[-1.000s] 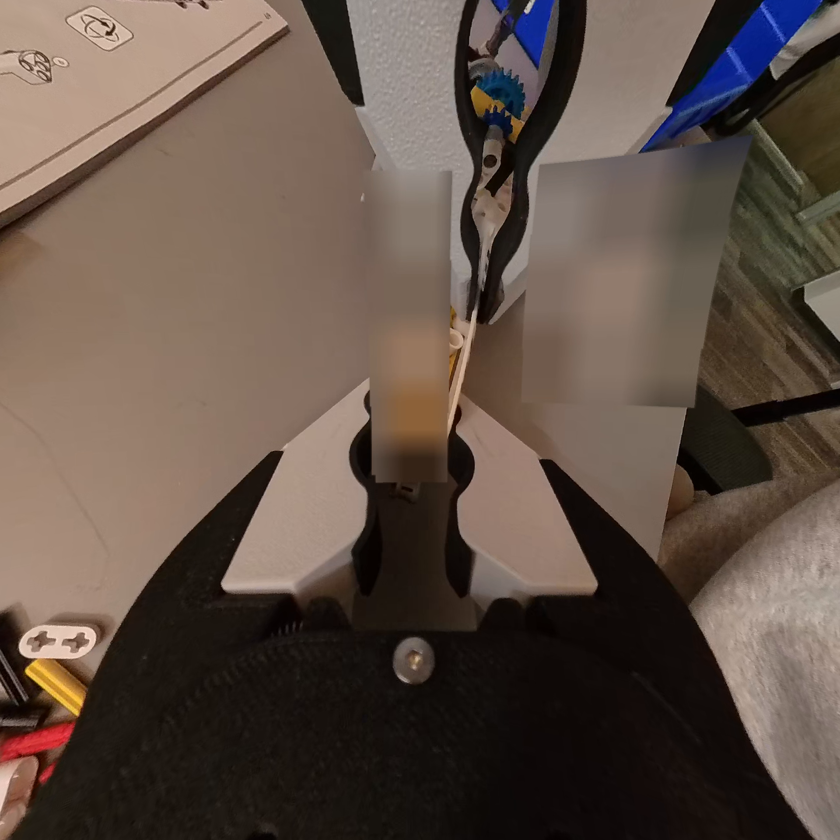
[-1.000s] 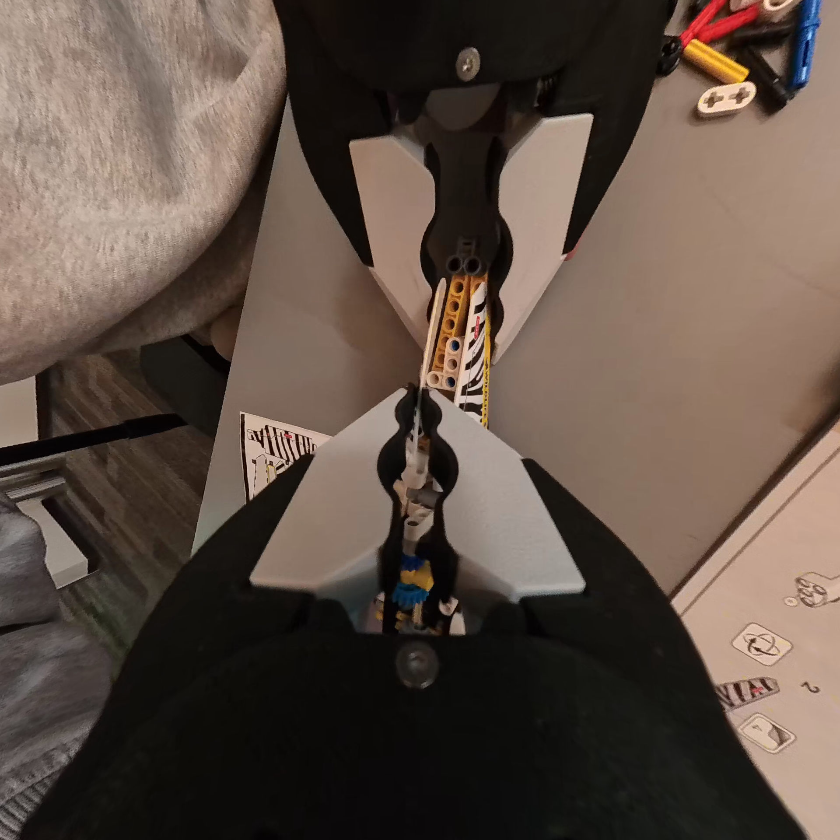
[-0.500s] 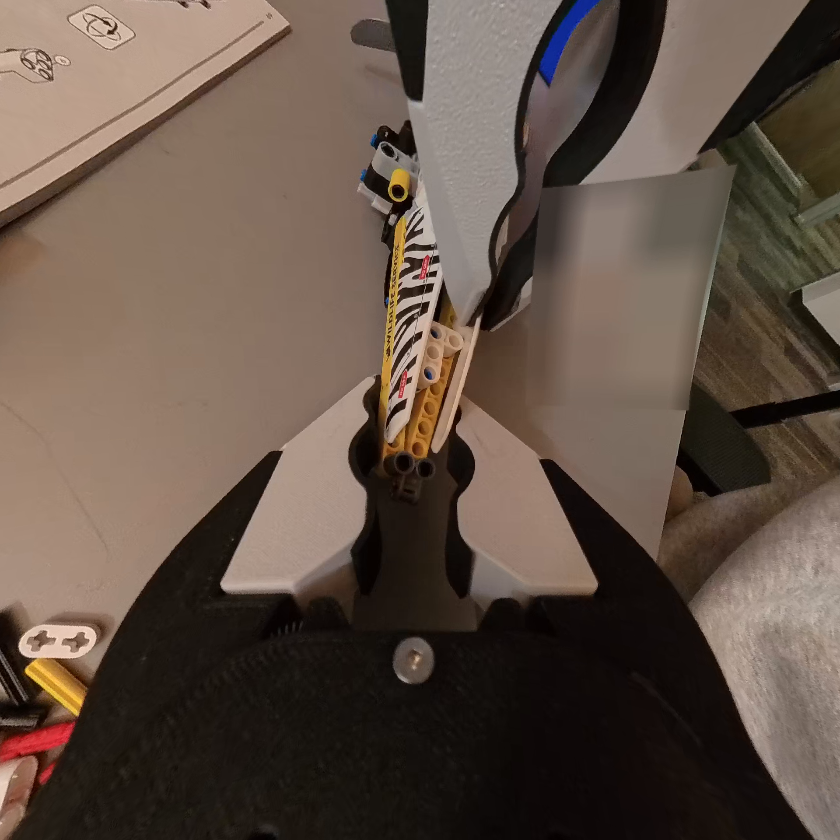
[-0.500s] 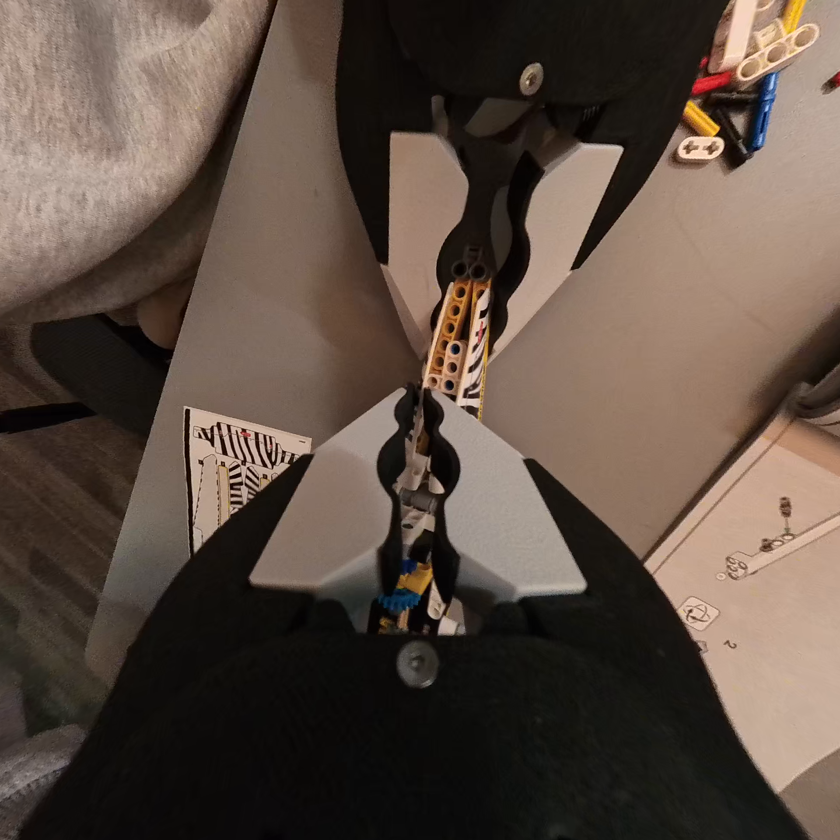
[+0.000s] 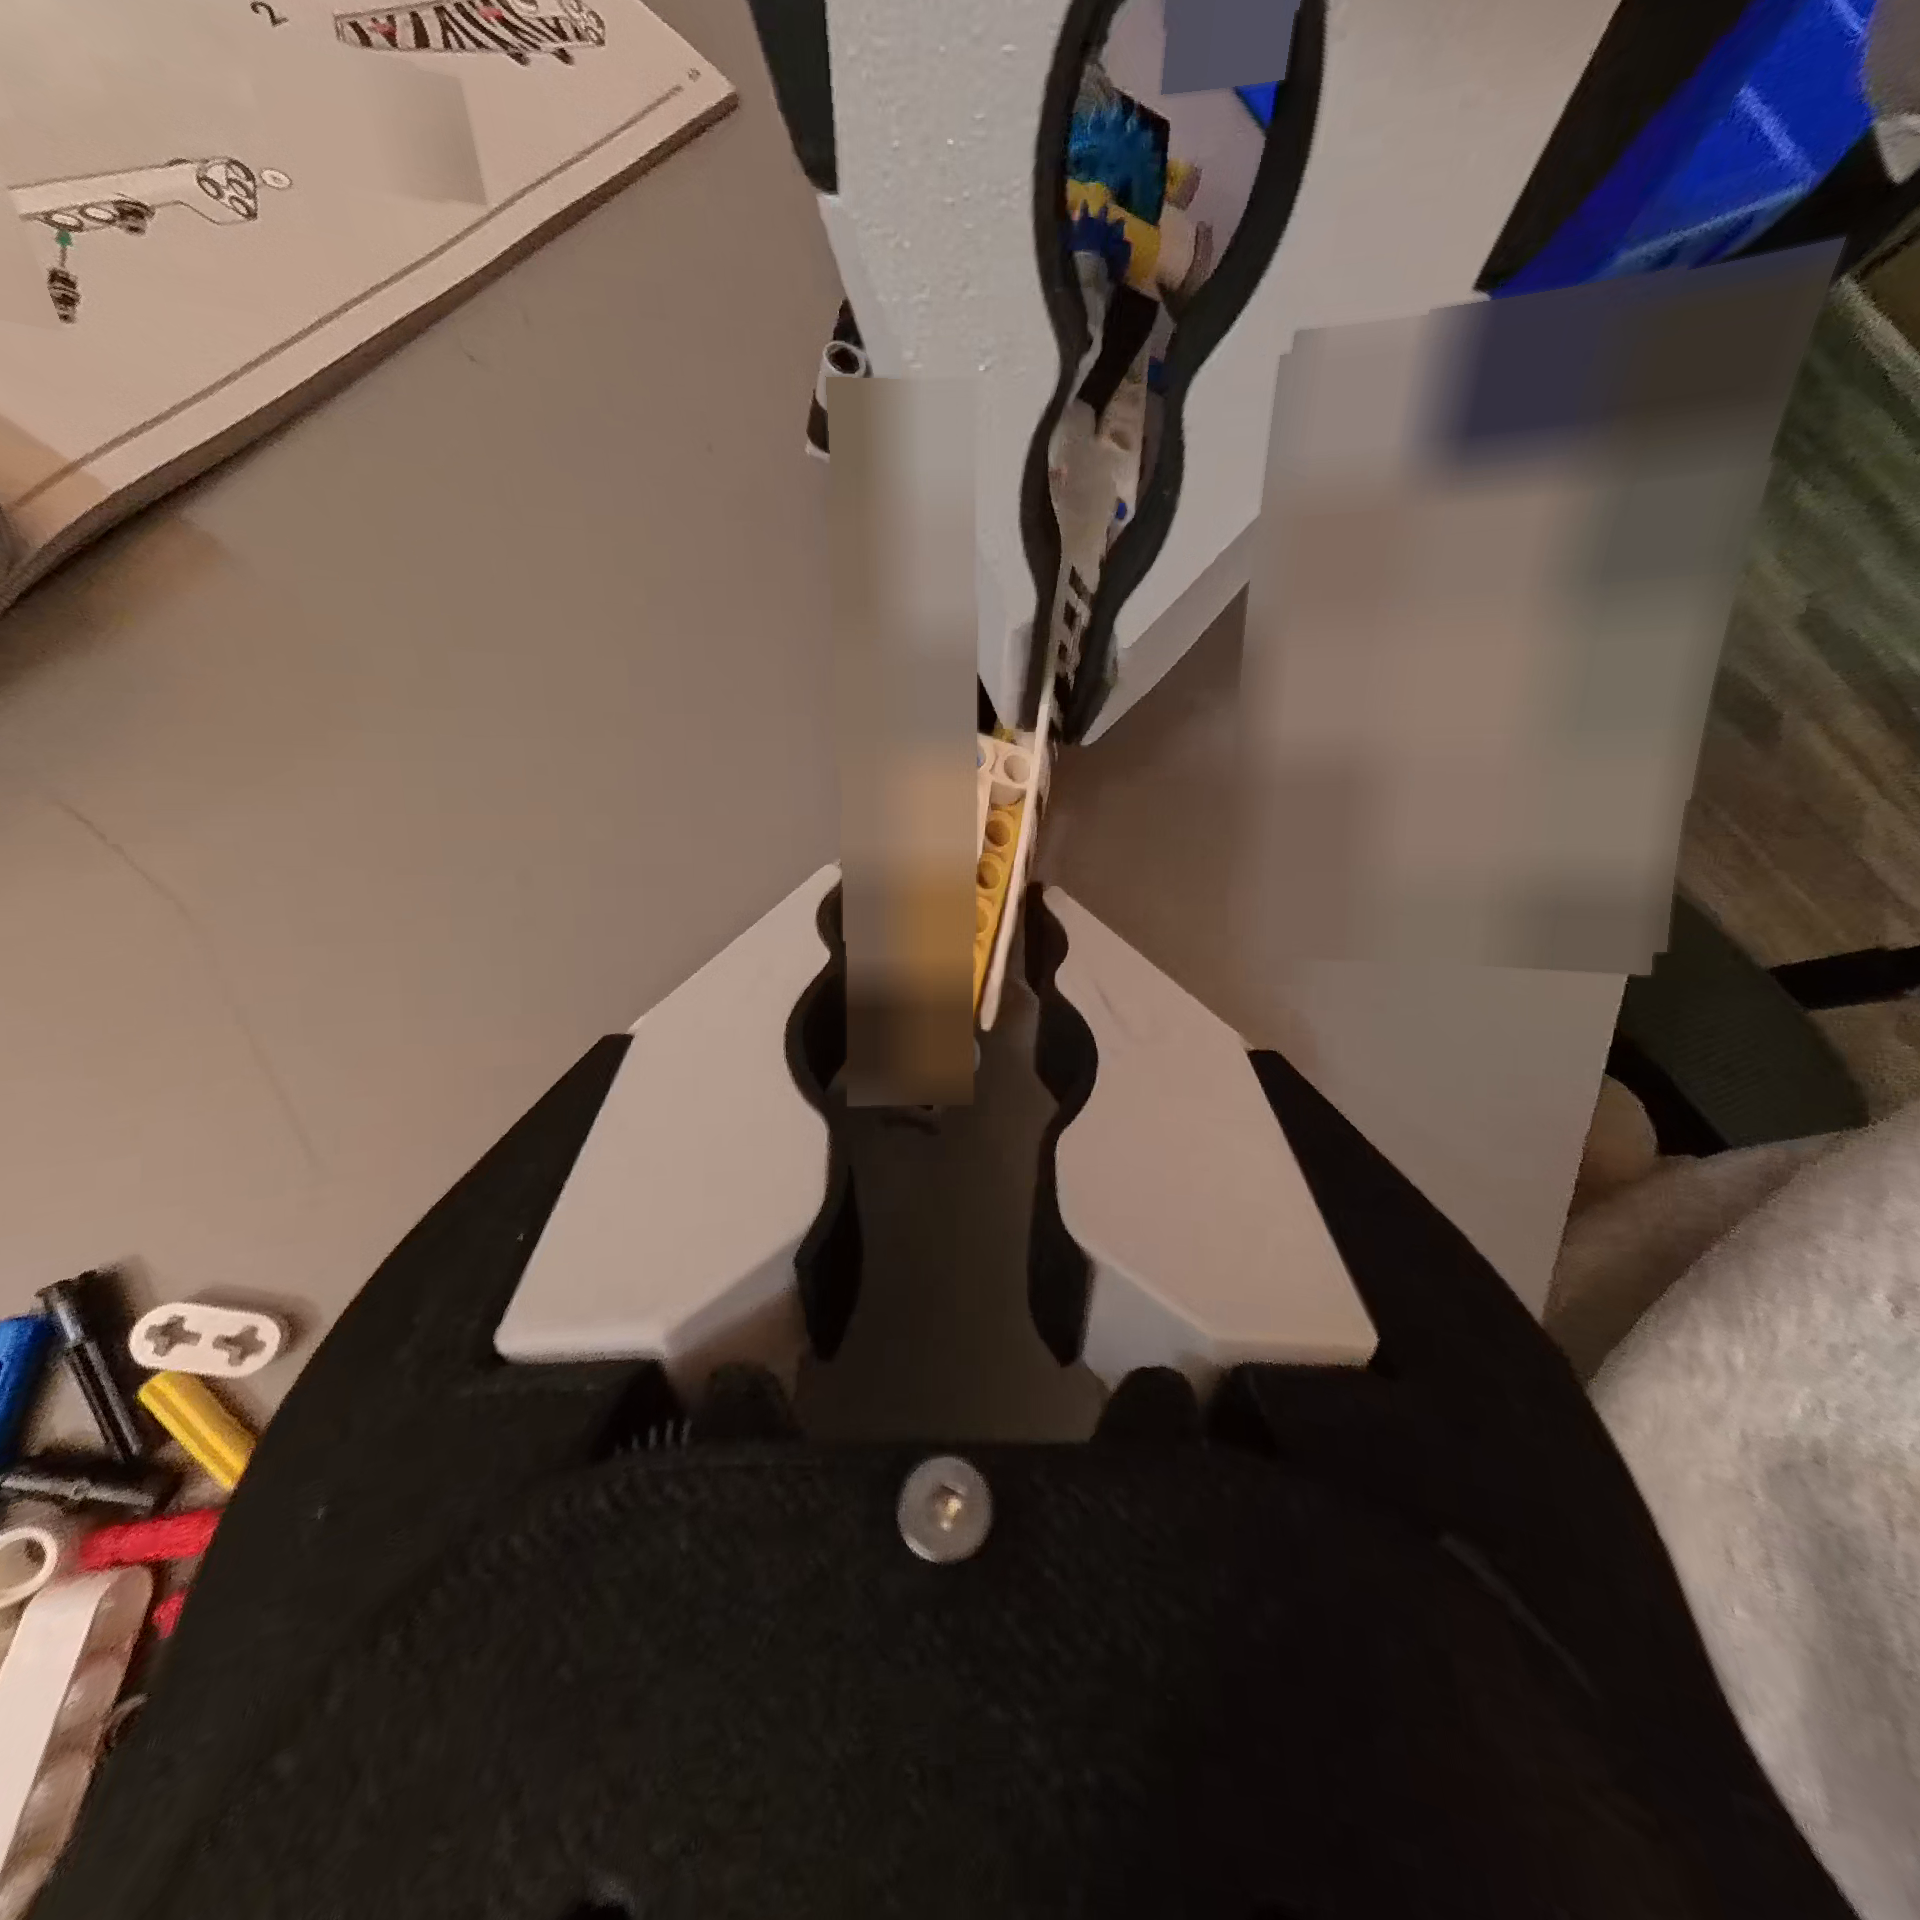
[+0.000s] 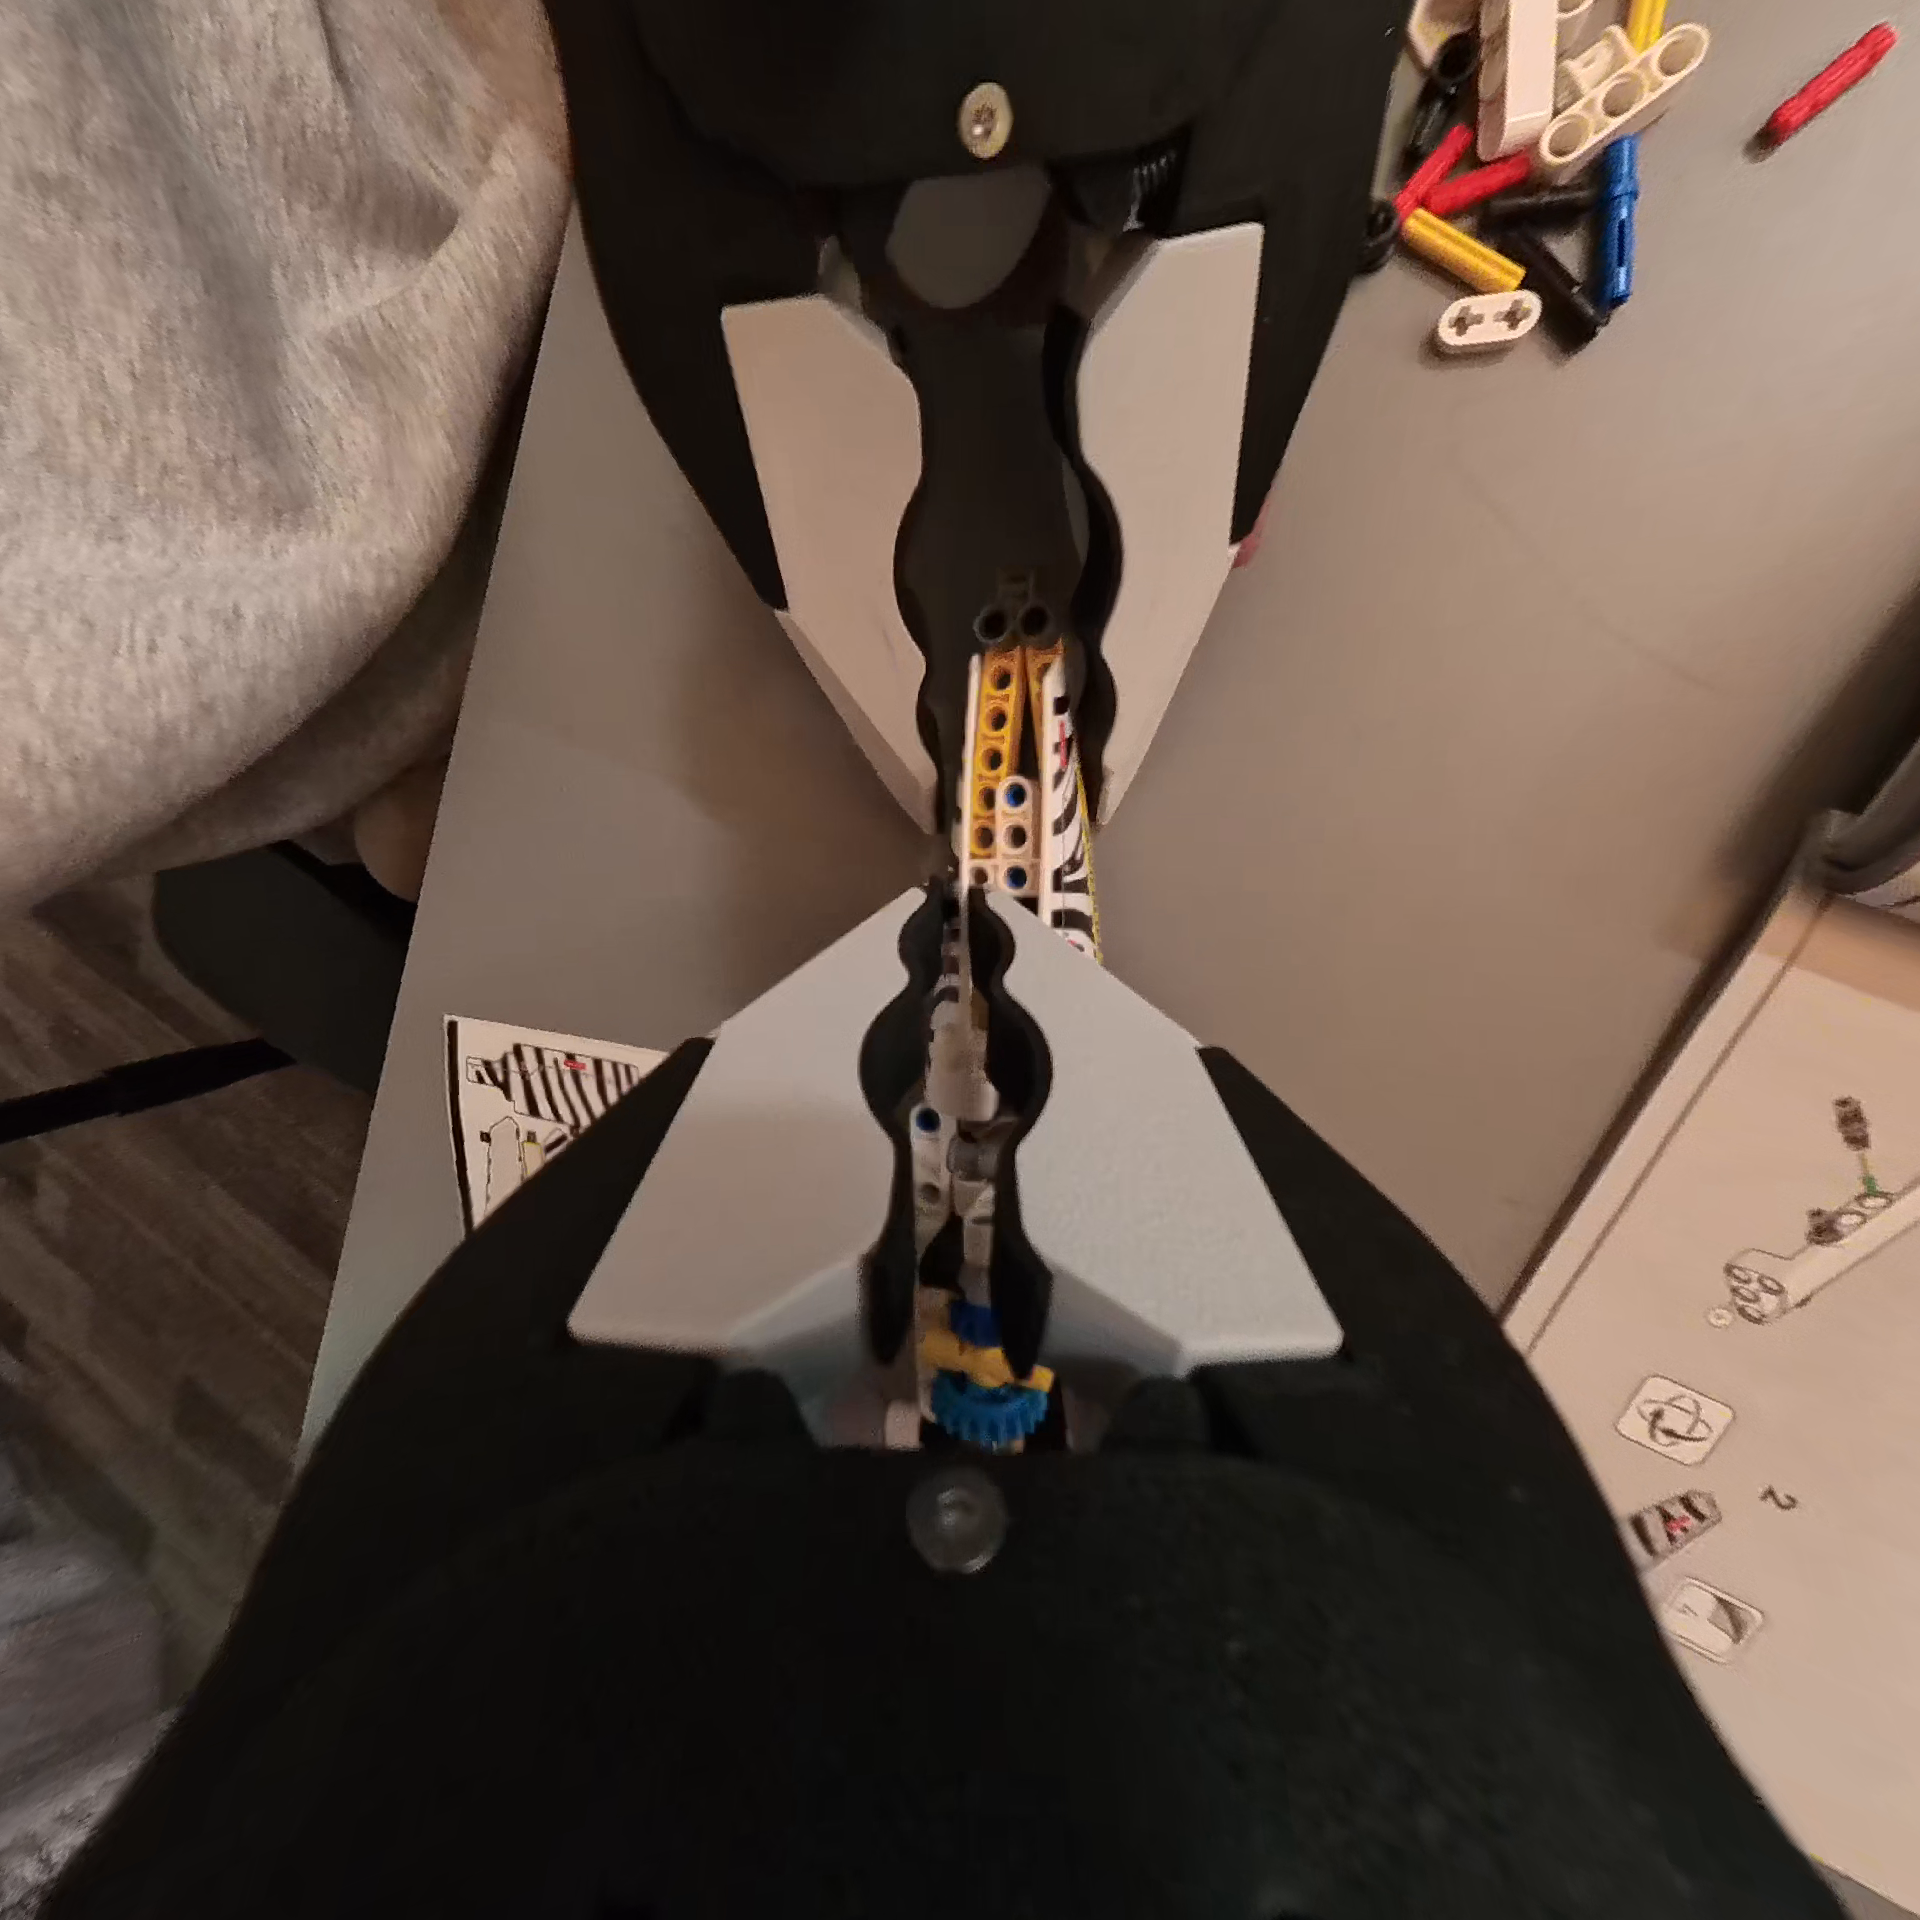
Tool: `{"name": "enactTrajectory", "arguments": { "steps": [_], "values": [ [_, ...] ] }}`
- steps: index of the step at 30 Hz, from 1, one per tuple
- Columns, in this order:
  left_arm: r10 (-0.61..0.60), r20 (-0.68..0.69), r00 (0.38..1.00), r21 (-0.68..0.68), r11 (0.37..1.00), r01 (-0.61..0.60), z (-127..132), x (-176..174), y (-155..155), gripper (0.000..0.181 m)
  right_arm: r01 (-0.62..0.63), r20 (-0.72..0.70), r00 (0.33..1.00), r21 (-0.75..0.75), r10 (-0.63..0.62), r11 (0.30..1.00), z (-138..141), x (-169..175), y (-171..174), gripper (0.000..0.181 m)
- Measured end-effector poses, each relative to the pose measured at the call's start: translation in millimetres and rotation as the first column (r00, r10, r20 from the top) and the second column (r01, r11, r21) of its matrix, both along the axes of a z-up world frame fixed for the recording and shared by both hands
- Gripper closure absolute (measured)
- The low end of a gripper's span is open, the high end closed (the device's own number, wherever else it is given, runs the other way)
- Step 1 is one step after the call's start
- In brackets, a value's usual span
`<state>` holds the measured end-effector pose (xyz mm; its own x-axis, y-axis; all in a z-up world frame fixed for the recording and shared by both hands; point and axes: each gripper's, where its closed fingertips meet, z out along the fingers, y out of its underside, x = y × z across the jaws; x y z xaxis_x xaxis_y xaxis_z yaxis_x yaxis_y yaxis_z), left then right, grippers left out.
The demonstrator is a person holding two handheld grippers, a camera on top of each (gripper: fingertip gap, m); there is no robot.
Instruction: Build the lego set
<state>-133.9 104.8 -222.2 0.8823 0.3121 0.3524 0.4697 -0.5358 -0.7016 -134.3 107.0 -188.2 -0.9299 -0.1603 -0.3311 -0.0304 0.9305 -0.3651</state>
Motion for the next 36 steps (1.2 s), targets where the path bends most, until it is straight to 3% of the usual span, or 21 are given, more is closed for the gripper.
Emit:
{"name": "enactTrajectory", "arguments": {
  "steps": [5,16,26,29,32,34,36],
  "values": [
    [0.004,-0.038,0.999,-0.026,1.0,-0.005,-1.8,-0.6,-0.3,0.158,0.032,0.024,0.999,0.007,-0.033,0.999,-0.5,-0.5,1.2,0.178],
    [-0.001,0.021,1.0,0.004,1.0,0.0,-0.6,-0.1,-0.1,0.159,0.072,-0.059,0.996,-0.012,-0.073,0.997,-0.2,-1.1,3.9,0.173],
    [-0.002,0.038,0.999,0.018,1.0,0.001,0.6,0.0,0.0,0.158,0.134,-0.283,0.947,-0.089,-0.154,0.987,15.2,-8.4,6.7,0.152],
    [-0.001,0.037,0.999,0.021,1.0,0.001,1.0,-0.1,-0.1,0.158,0.206,-0.376,0.885,-0.213,-0.275,0.955,32.2,-17.2,1.5,0.159],
    [0.002,0.044,0.999,0.03,1.0,-0.004,2.0,-0.7,-0.2,0.159,0.287,-0.4,0.791,-0.425,-0.462,0.859,59.6,-18.6,-3.7,0.164],
    [0.001,0.054,0.999,0.036,0.999,-0.003,2.4,-0.7,-0.2,0.159,0.339,-0.373,0.701,-0.575,-0.608,0.744,75.2,-18.1,-2.9,0.152],
    [0.0,0.066,0.998,0.041,0.999,-0.003,2.4,-0.7,-0.2,0.159,0.394,-0.372,0.571,-0.658,-0.732,0.642,75.9,-21.2,7.4,0.129]
  ]
}}
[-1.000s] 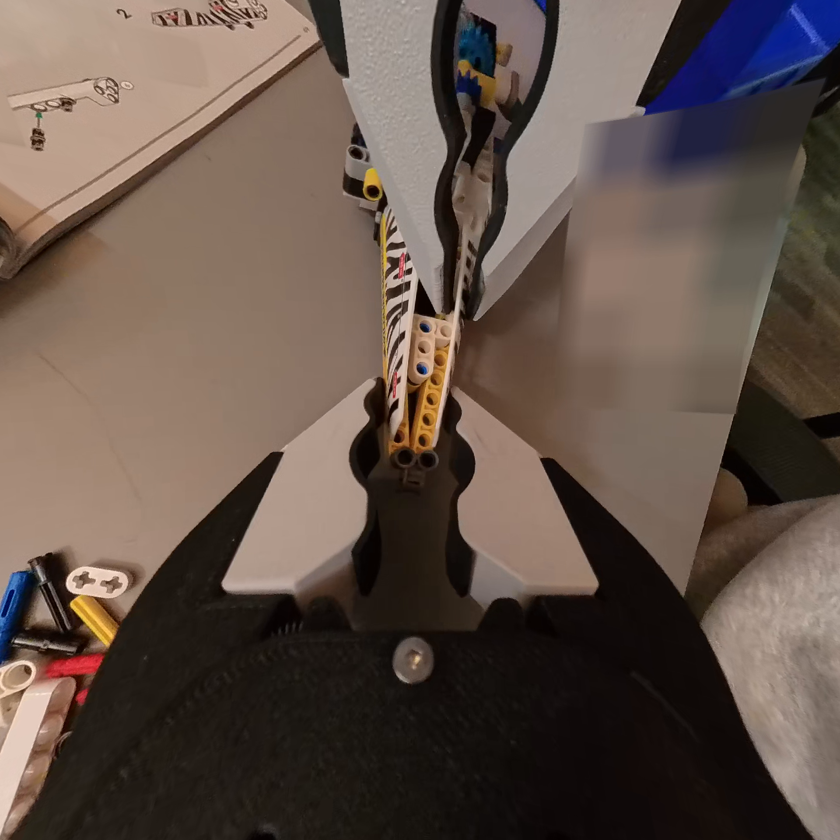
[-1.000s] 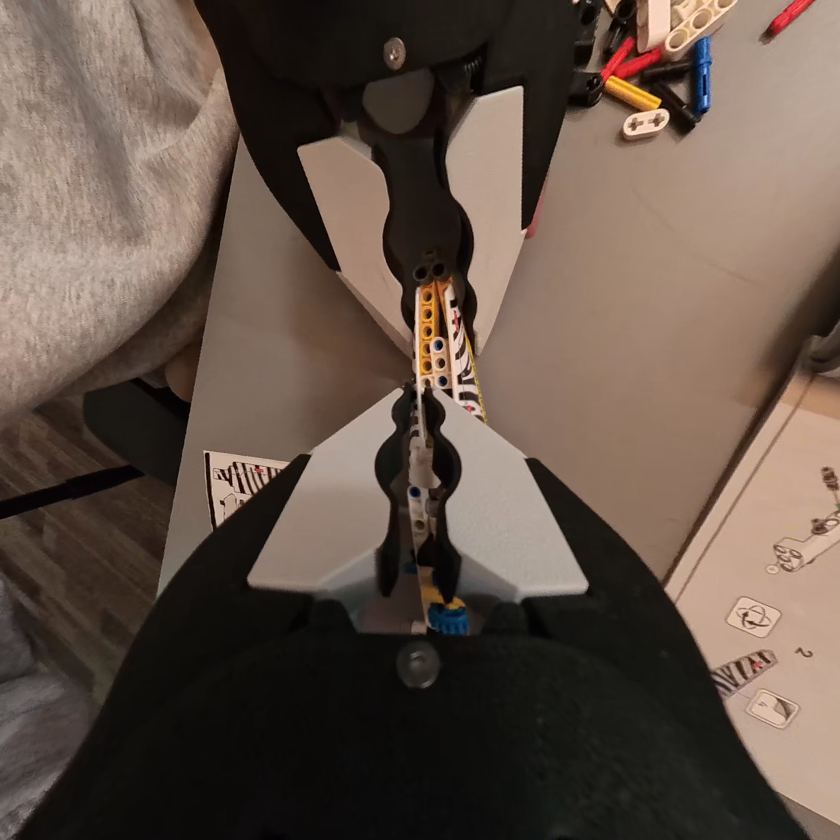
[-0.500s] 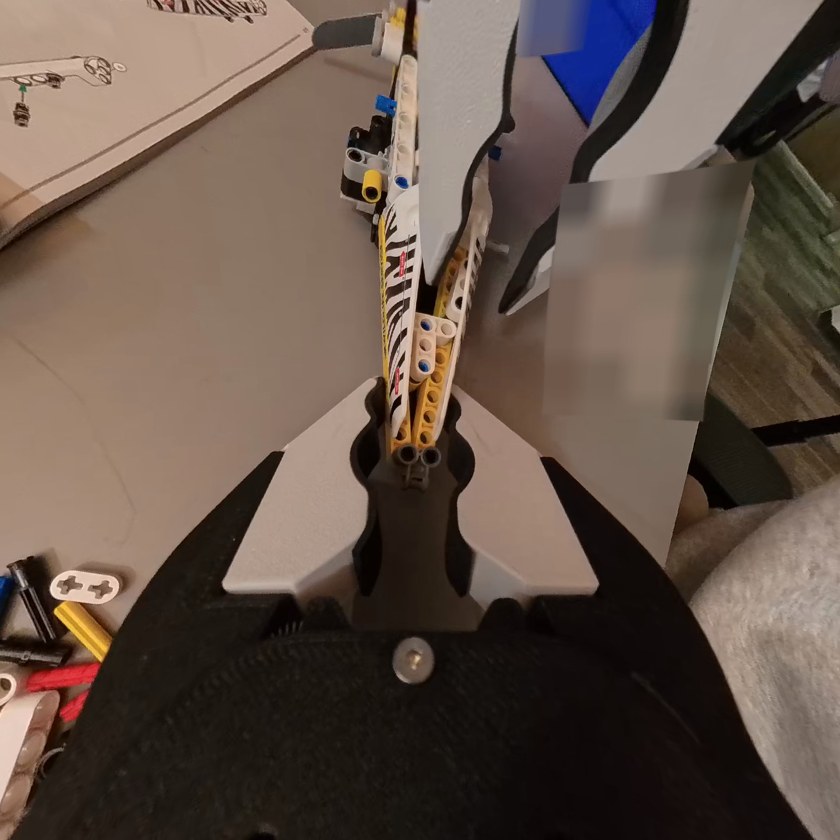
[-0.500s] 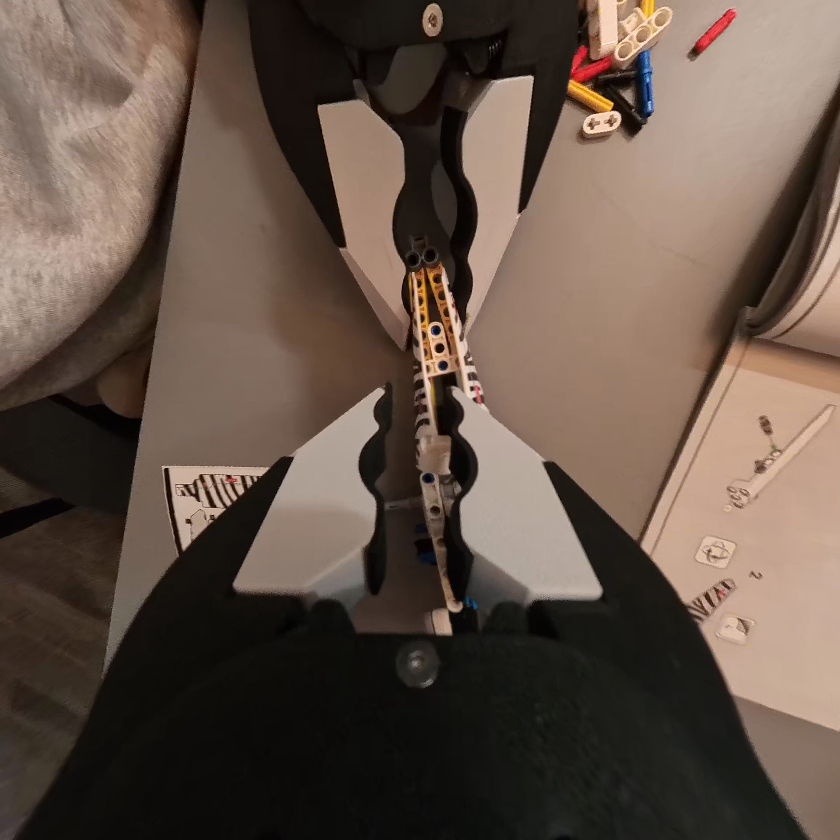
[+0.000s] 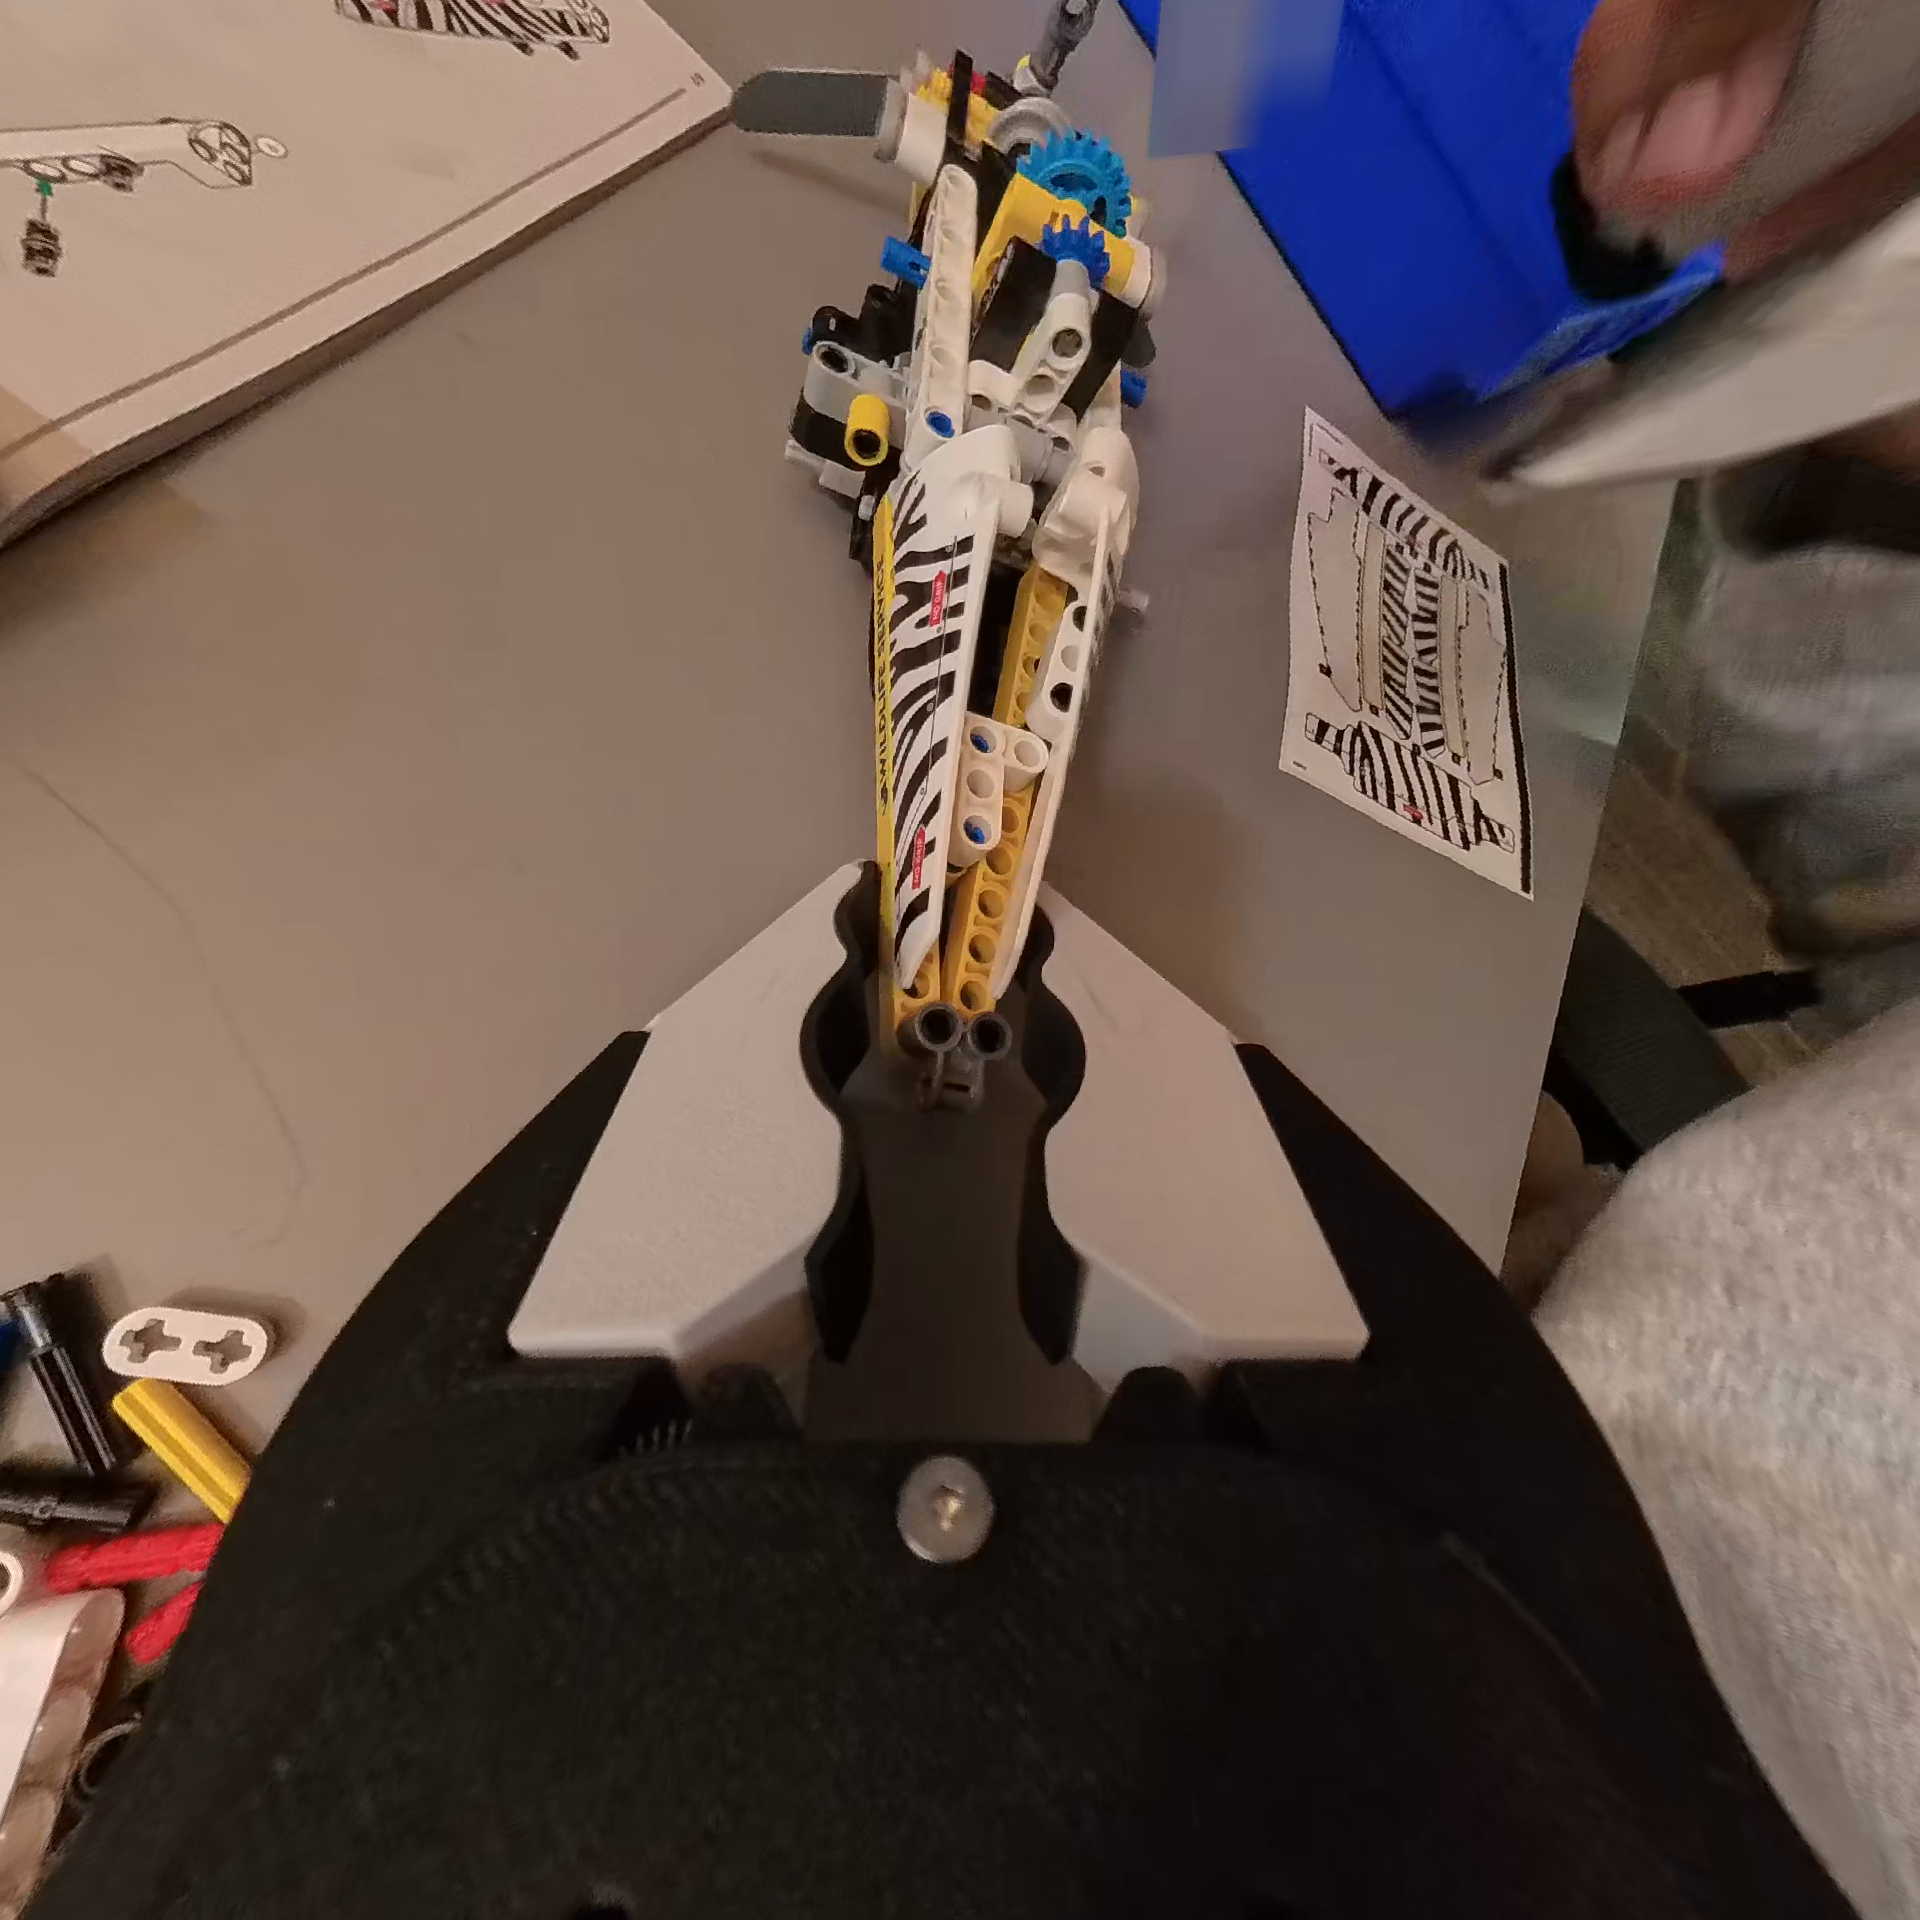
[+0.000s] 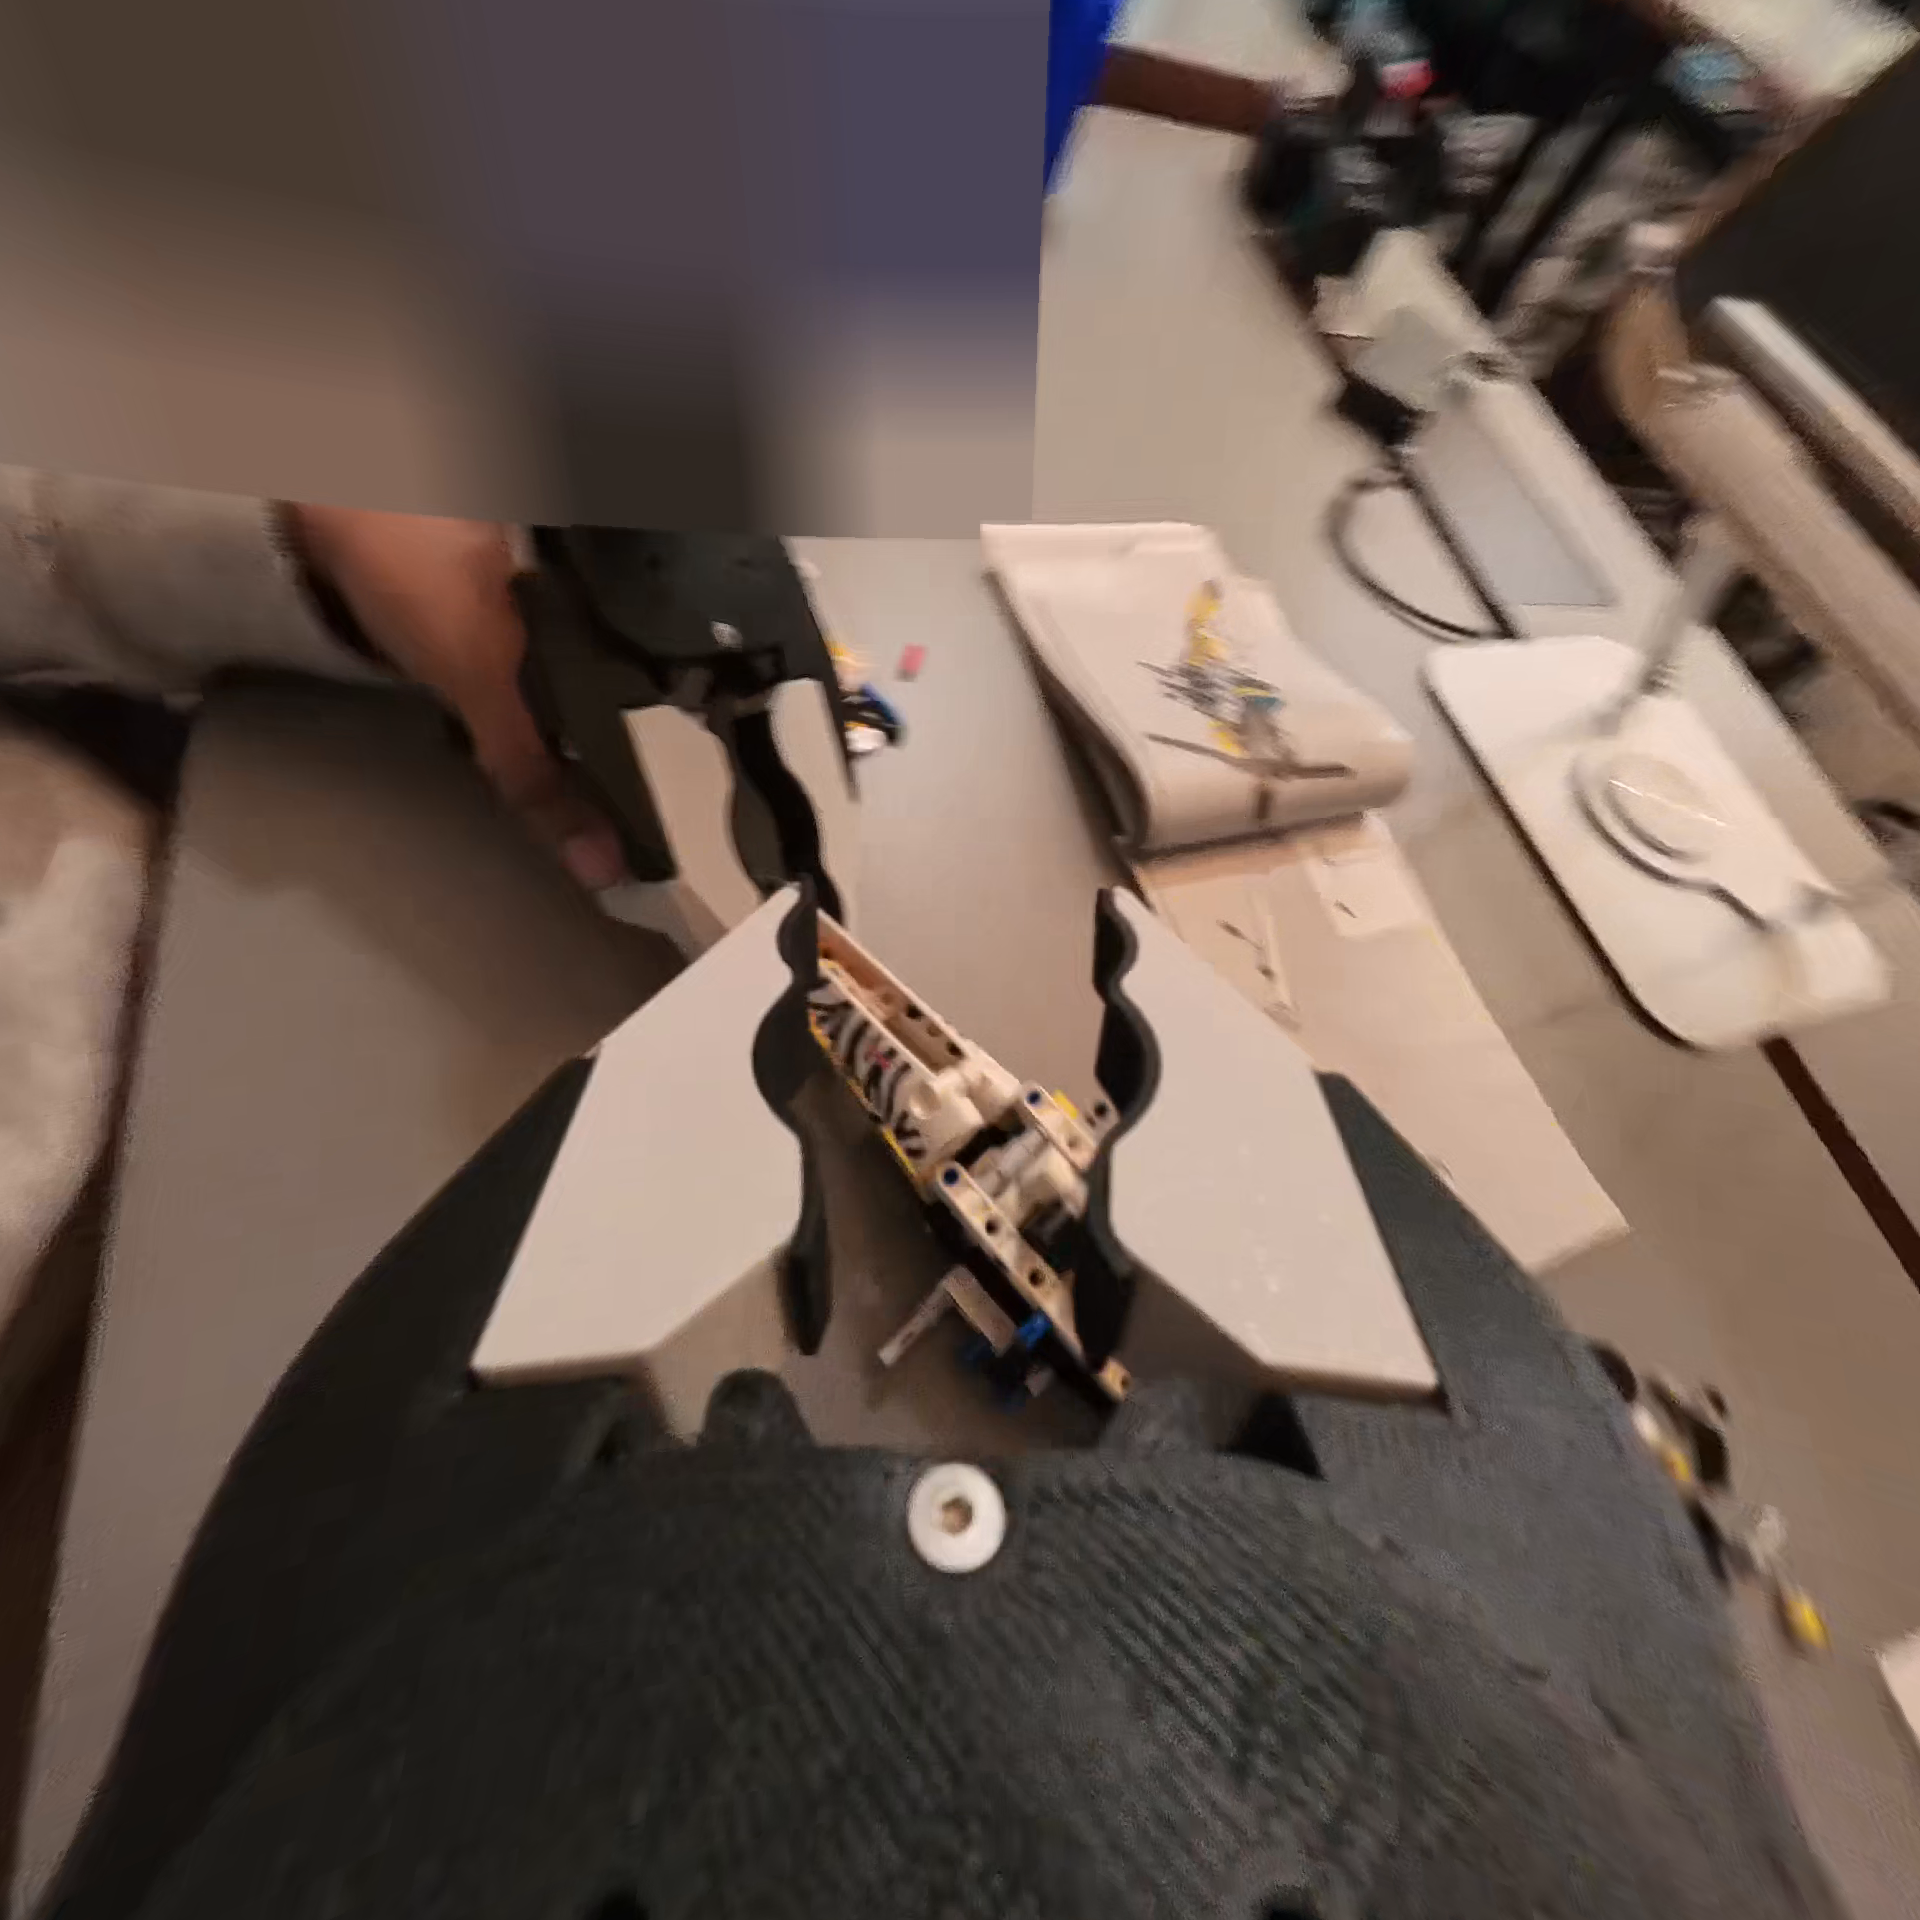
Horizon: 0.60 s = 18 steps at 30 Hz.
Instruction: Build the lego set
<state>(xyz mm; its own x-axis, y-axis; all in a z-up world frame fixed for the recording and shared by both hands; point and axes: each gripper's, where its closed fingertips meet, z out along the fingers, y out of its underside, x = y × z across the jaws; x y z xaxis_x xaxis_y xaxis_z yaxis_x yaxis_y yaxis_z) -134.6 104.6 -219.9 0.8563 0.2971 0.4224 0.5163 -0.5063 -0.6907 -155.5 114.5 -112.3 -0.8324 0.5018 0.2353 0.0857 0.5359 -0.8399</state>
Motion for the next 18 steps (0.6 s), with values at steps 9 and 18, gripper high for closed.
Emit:
{"name": "enactTrajectory", "arguments": {
  "steps": [9,18],
  "values": [
    [0.001,0.036,0.999,0.028,1.0,-0.002,2.1,-0.5,-0.3,0.158,0.469,-0.248,0.834,-0.151,-0.493,0.87,-39.2,15.9,22.1,0.136],
    [0.01,0.098,0.995,0.062,0.998,-0.017,3.7,-2.7,-1.2,0.158,0.535,-0.525,0.763,0.183,-0.378,0.825,-58.2,3.5,25.6,0.143]
  ]
}}
